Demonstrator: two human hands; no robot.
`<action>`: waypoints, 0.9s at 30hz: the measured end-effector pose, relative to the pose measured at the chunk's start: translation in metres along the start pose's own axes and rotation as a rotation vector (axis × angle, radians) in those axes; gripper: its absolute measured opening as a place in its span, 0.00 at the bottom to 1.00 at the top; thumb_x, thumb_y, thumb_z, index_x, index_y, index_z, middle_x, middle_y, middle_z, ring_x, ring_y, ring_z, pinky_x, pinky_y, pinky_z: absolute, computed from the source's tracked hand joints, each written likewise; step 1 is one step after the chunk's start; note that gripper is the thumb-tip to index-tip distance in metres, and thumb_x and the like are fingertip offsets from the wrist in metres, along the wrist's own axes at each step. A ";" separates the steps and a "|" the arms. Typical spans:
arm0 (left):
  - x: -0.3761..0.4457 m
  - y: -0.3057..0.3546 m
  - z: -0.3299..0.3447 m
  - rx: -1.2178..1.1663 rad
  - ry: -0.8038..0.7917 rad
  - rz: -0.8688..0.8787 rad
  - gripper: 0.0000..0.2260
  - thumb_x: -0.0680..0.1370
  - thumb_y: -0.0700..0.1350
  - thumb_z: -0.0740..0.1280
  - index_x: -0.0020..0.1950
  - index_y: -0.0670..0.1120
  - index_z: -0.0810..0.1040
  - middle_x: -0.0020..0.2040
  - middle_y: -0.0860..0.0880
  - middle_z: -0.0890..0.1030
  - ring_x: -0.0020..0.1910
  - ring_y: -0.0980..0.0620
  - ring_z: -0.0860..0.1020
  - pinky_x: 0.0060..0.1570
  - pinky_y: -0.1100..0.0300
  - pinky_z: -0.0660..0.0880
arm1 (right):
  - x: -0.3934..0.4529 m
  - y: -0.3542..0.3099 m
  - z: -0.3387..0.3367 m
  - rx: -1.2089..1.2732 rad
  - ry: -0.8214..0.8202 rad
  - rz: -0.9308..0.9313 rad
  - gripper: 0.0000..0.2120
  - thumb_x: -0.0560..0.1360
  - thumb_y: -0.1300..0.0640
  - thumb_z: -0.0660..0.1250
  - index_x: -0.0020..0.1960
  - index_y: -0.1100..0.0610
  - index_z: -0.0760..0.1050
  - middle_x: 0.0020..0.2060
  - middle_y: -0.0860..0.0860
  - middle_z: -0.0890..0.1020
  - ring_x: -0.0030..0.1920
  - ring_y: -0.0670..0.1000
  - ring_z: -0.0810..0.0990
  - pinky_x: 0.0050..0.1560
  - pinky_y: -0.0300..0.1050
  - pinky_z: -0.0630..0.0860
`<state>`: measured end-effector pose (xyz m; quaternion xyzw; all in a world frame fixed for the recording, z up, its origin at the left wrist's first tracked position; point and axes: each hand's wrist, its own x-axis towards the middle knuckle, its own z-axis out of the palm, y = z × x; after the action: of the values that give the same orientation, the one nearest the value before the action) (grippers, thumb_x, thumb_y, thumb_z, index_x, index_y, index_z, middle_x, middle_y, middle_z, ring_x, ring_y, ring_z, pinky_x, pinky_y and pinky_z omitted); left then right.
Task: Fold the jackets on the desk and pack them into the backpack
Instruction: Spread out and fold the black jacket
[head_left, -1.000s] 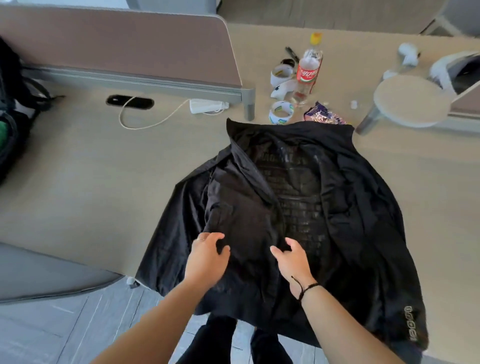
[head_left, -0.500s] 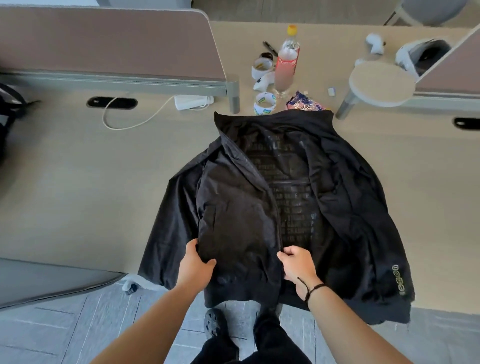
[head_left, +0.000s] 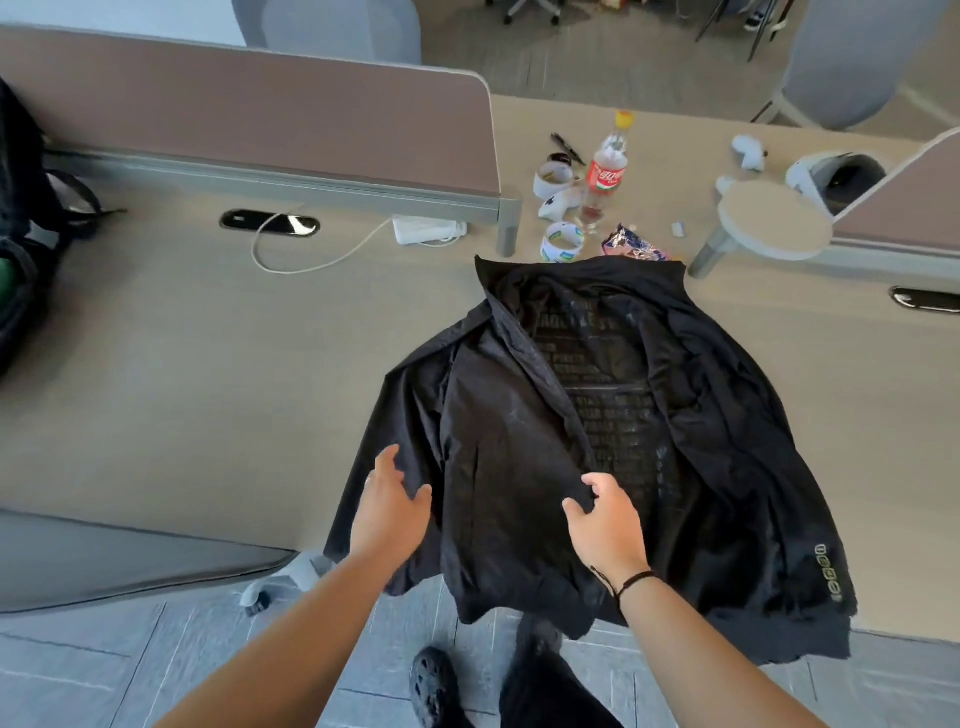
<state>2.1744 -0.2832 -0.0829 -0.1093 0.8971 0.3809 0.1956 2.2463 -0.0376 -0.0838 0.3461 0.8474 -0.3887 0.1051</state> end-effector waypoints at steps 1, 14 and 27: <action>0.005 0.003 -0.006 0.002 0.018 0.010 0.32 0.80 0.48 0.67 0.80 0.51 0.55 0.69 0.48 0.72 0.60 0.49 0.75 0.56 0.52 0.75 | -0.001 -0.008 0.003 0.001 -0.017 -0.031 0.21 0.79 0.54 0.69 0.70 0.53 0.71 0.67 0.53 0.75 0.63 0.53 0.77 0.58 0.44 0.72; 0.073 0.021 -0.042 0.073 0.121 -0.110 0.29 0.81 0.46 0.64 0.79 0.51 0.55 0.71 0.47 0.72 0.65 0.46 0.74 0.60 0.49 0.72 | 0.074 -0.116 0.015 -0.149 -0.248 -0.436 0.20 0.82 0.52 0.64 0.72 0.51 0.69 0.74 0.47 0.68 0.69 0.49 0.73 0.66 0.43 0.68; 0.140 0.010 -0.034 0.126 0.034 -0.146 0.31 0.80 0.45 0.66 0.79 0.53 0.54 0.70 0.53 0.74 0.65 0.48 0.75 0.58 0.53 0.75 | 0.166 -0.227 0.094 -0.696 -0.415 -0.965 0.22 0.80 0.55 0.66 0.73 0.51 0.68 0.79 0.49 0.60 0.76 0.54 0.63 0.73 0.55 0.61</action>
<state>2.0361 -0.3074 -0.1153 -0.1685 0.9120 0.3065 0.2141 1.9633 -0.1268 -0.0889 -0.2123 0.9470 -0.1527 0.1867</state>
